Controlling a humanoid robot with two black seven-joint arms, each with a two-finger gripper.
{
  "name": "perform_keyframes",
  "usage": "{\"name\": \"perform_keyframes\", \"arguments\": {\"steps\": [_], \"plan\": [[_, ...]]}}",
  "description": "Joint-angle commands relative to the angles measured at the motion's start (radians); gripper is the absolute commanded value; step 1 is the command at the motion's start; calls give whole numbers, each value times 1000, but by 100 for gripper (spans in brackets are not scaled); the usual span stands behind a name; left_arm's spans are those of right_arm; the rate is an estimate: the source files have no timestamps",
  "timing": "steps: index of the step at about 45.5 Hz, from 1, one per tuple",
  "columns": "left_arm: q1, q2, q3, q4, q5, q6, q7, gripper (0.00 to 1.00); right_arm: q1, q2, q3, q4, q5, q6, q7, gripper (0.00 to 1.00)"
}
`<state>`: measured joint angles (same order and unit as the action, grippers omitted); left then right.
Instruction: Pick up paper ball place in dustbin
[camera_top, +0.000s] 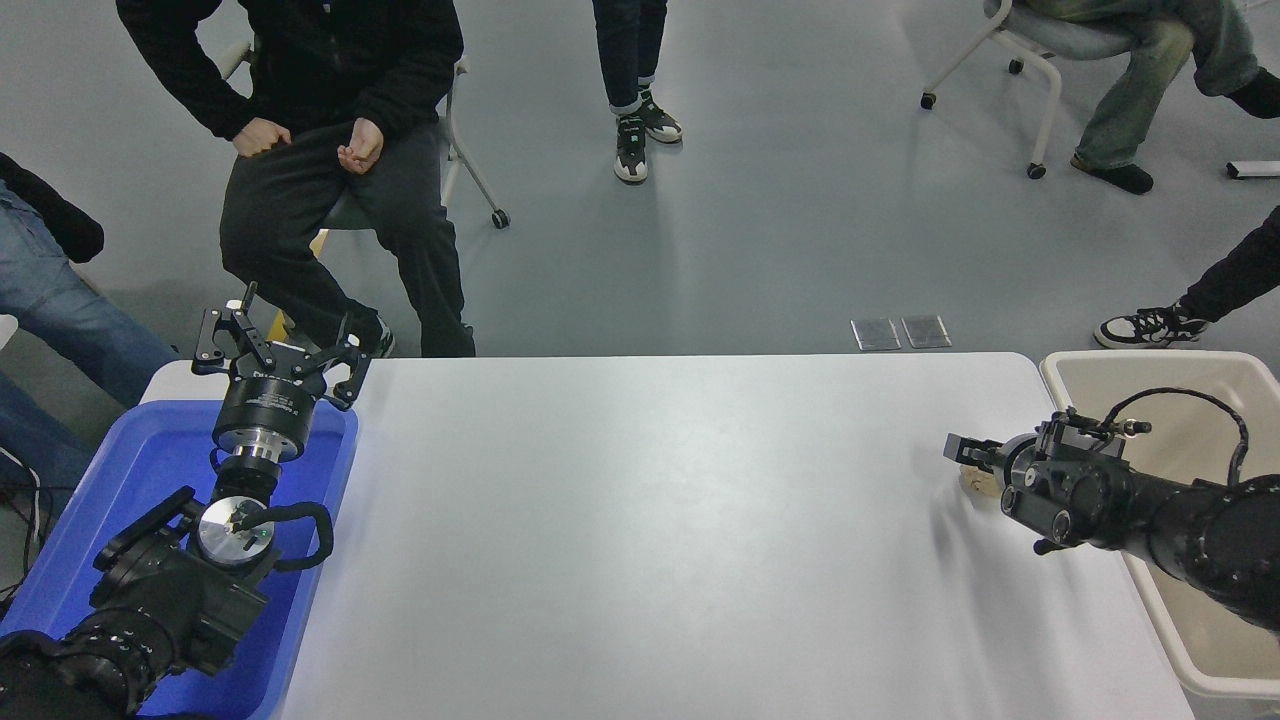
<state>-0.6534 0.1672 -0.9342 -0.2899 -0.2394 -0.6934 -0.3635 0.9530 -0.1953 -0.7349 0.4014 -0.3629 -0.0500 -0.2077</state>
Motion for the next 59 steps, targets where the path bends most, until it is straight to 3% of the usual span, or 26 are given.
{"name": "perform_keyframes", "arguments": {"steps": [1,5,19,22,29,35,38,40,59], "plan": [[0,0,-2,0,0,0,0,99,-14,4,29,-10,1,-13,-1,98],[0,0,0,0,0,0,0,99,-22,4,58,-12,1,-13,-1,87],[0,0,0,0,0,0,0,99,-36,10,68,-10,1,-16,-1,84],[0,0,0,0,0,0,0,99,-39,13,71,-10,1,-17,-1,80],[0,0,0,0,0,0,0,99,-43,14,98,-10,1,-27,-1,50],[0,0,0,0,0,0,0,99,-51,14,135,-10,2,-27,-1,31],[0,0,0,0,0,0,0,99,-54,14,149,-9,4,-27,-1,17],[0,0,0,0,0,0,0,99,-59,14,157,-6,4,-27,-1,1],[0,0,0,0,0,0,0,99,-22,1,155,23,-1,-13,-2,0]]}}
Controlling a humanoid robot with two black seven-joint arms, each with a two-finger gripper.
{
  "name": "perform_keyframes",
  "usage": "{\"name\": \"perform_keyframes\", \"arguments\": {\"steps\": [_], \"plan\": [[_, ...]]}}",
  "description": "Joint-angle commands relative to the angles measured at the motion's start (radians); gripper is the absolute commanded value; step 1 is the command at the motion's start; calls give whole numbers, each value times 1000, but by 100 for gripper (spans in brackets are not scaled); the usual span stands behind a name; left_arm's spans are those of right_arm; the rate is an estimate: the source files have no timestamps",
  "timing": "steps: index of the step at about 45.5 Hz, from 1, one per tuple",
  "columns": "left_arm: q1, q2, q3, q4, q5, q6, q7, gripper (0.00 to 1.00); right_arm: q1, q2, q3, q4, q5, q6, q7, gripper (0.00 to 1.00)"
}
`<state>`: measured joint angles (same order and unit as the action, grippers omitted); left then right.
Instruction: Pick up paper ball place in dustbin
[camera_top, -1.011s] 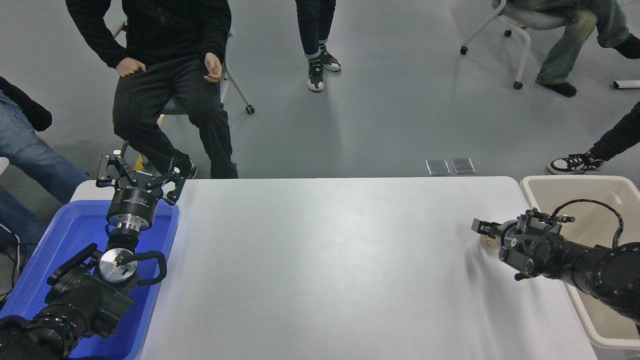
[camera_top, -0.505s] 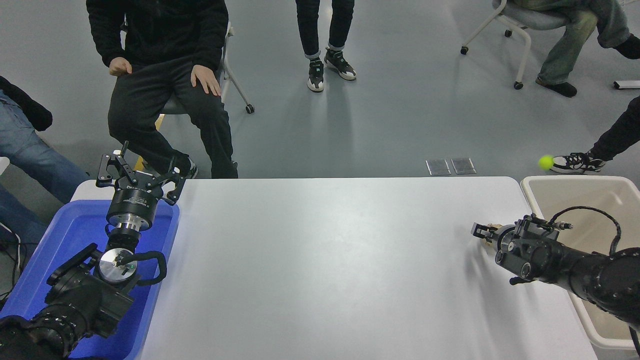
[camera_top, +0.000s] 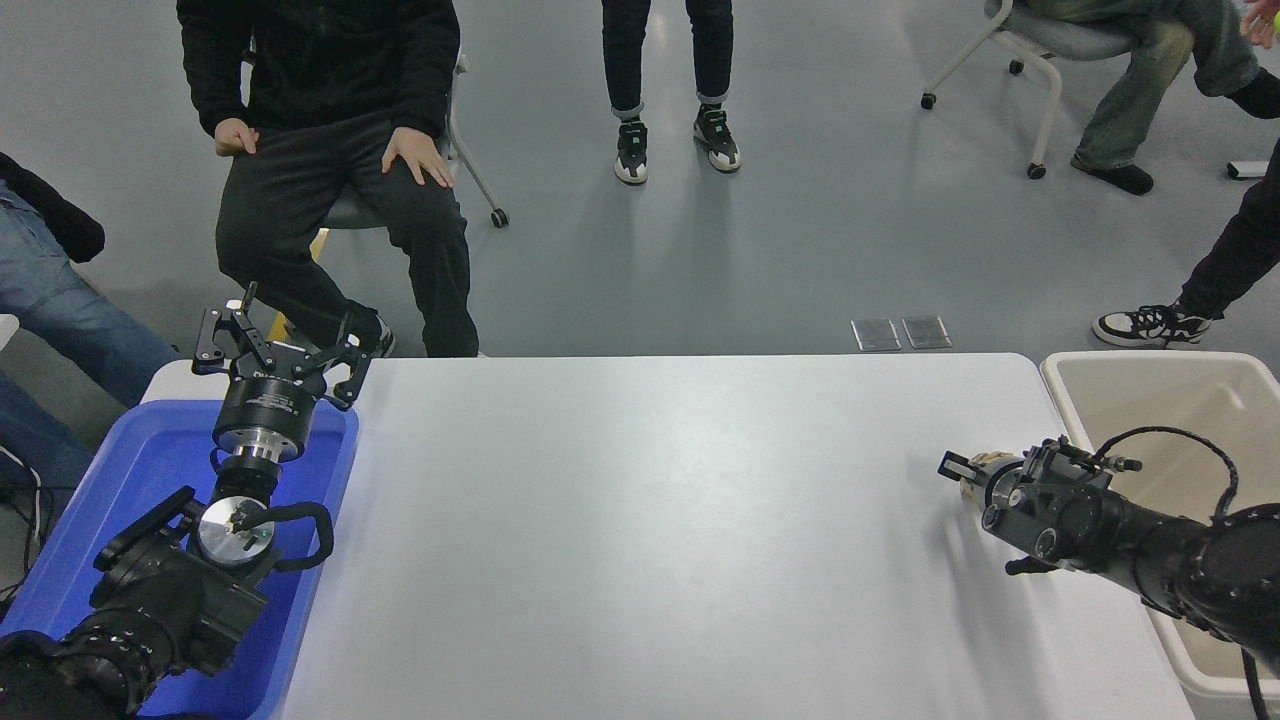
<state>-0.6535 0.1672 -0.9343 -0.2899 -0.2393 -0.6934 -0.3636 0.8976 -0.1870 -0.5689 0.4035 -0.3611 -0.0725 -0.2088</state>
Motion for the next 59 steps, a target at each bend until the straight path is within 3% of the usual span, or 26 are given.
{"name": "perform_keyframes", "arguments": {"steps": [1,18,28,35,59], "plan": [[0,0,0,0,0,0,0,99,41,-12,-16,26,-2,10,-3,0],[0,0,0,0,0,0,0,99,207,-109,-166,291,1,28,-6,0],[0,0,0,0,0,0,0,99,392,-262,-204,551,-1,148,-4,0],[0,0,-1,0,0,0,0,99,520,-290,-298,633,-1,233,-4,0],[0,0,0,0,0,0,0,99,1044,-407,-371,738,-7,858,-4,0]]}}
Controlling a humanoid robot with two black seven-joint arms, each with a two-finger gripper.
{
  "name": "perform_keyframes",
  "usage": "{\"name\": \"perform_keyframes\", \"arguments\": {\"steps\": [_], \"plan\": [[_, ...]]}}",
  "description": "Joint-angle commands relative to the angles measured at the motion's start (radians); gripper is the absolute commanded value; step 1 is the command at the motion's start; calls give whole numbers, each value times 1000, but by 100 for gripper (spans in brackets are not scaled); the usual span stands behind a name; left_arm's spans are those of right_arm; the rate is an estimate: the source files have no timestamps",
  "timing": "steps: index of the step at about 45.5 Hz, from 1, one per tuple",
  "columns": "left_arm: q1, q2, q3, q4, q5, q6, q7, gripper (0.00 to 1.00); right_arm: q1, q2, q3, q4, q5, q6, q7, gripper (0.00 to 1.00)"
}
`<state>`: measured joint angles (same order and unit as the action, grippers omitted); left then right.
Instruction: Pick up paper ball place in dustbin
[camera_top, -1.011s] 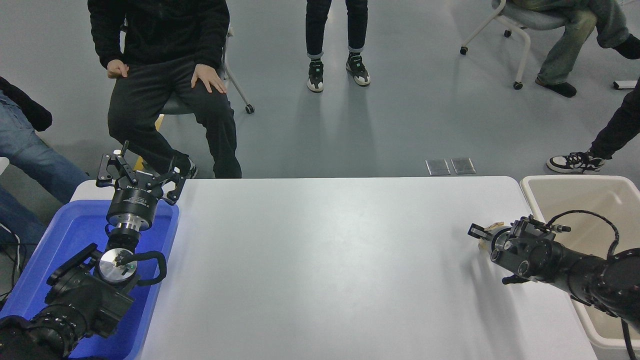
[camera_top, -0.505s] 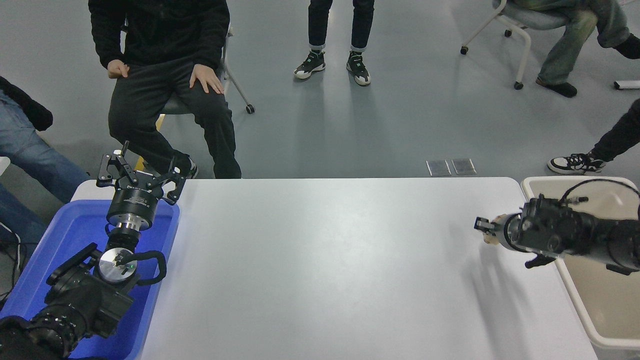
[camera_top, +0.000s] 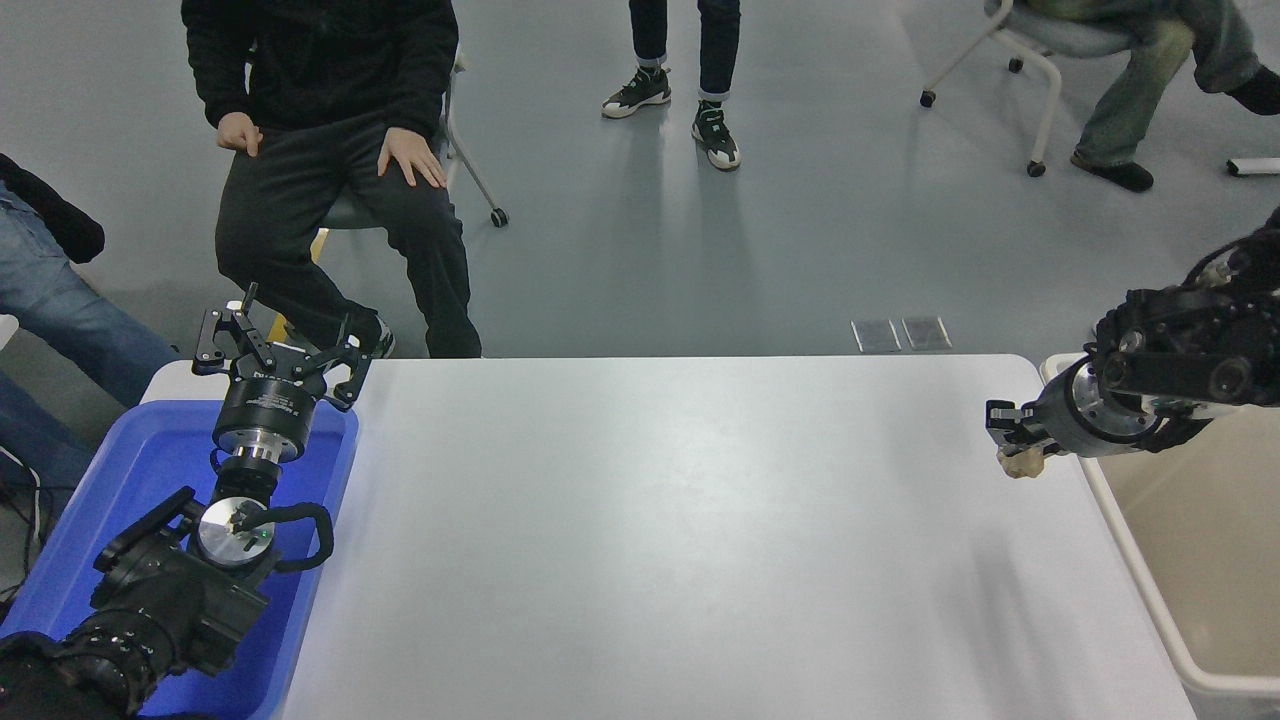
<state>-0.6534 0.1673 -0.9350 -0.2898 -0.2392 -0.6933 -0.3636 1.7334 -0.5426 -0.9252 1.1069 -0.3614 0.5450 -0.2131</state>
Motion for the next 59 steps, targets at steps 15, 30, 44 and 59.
{"name": "perform_keyframes", "arguments": {"steps": [15,30,44,59], "plan": [[0,0,1,0,0,0,0,99,334,-71,-14,34,-42,240,-3,0],[0,0,1,0,0,0,0,99,459,-108,15,34,-44,240,-5,0],[0,0,1,0,0,0,0,99,497,-134,31,19,-83,240,-9,0],[0,0,1,0,0,0,0,99,453,-345,22,-97,-188,240,-9,0]]}}
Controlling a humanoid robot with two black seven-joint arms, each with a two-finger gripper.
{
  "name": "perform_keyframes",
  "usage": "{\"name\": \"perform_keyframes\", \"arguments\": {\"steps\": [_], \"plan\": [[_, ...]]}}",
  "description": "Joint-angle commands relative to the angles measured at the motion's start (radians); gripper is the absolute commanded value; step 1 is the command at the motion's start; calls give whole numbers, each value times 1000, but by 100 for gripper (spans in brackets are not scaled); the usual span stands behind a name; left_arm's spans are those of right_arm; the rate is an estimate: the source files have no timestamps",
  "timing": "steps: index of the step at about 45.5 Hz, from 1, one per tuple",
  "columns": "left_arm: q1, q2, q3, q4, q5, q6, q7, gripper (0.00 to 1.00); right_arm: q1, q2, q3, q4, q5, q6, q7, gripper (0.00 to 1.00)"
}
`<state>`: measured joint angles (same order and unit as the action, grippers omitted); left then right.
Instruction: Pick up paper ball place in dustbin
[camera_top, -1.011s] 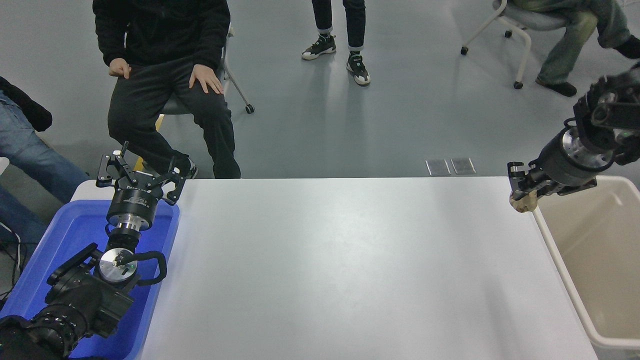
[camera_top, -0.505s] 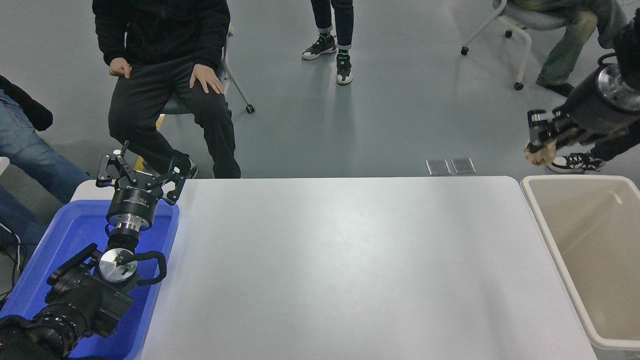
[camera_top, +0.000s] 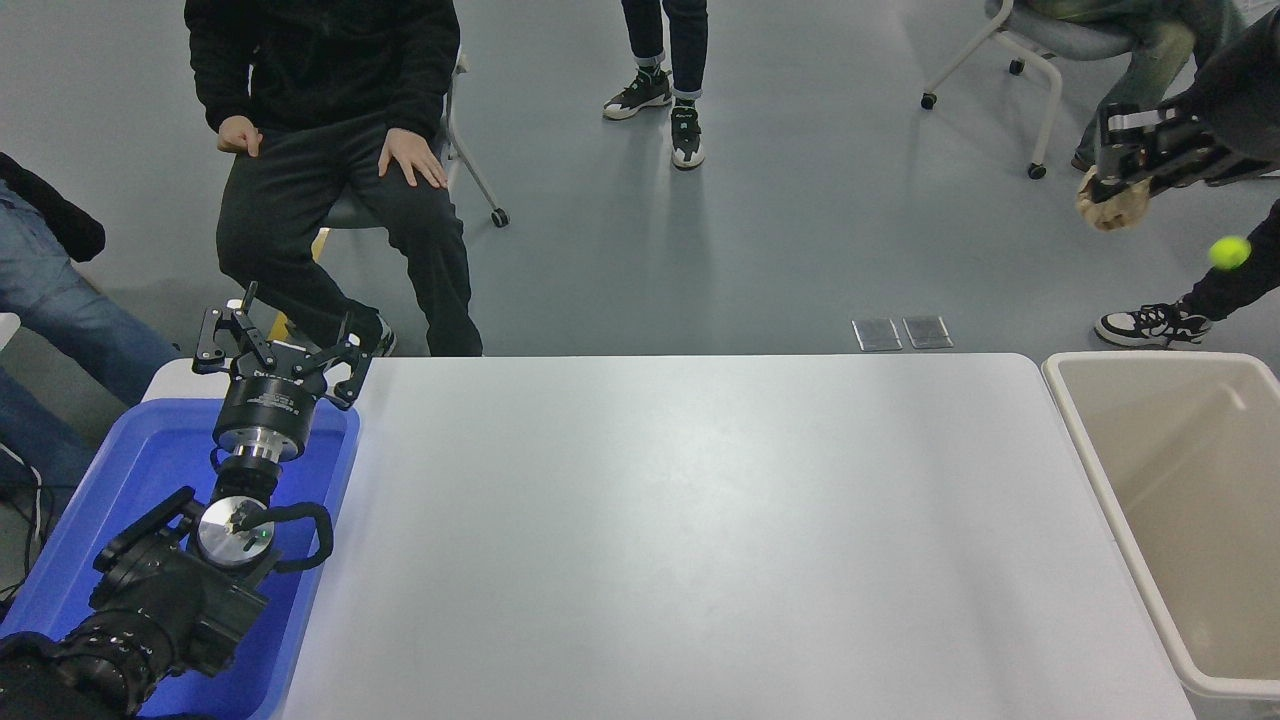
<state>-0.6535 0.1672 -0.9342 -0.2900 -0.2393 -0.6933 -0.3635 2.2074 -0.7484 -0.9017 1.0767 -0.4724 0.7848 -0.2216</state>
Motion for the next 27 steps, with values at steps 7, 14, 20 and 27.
{"name": "perform_keyframes", "arguments": {"steps": [7,14,20,27], "plan": [[0,0,0,0,0,0,0,99,-44,-262,4,-99,-112,1,-1,0],[0,0,0,0,0,0,0,99,-142,-282,17,-216,-106,1,1,0],[0,0,0,0,0,0,0,99,-248,-334,82,-306,-98,1,1,0],[0,0,0,0,0,2,0,99,-426,-368,216,-403,-97,1,1,0]]}}
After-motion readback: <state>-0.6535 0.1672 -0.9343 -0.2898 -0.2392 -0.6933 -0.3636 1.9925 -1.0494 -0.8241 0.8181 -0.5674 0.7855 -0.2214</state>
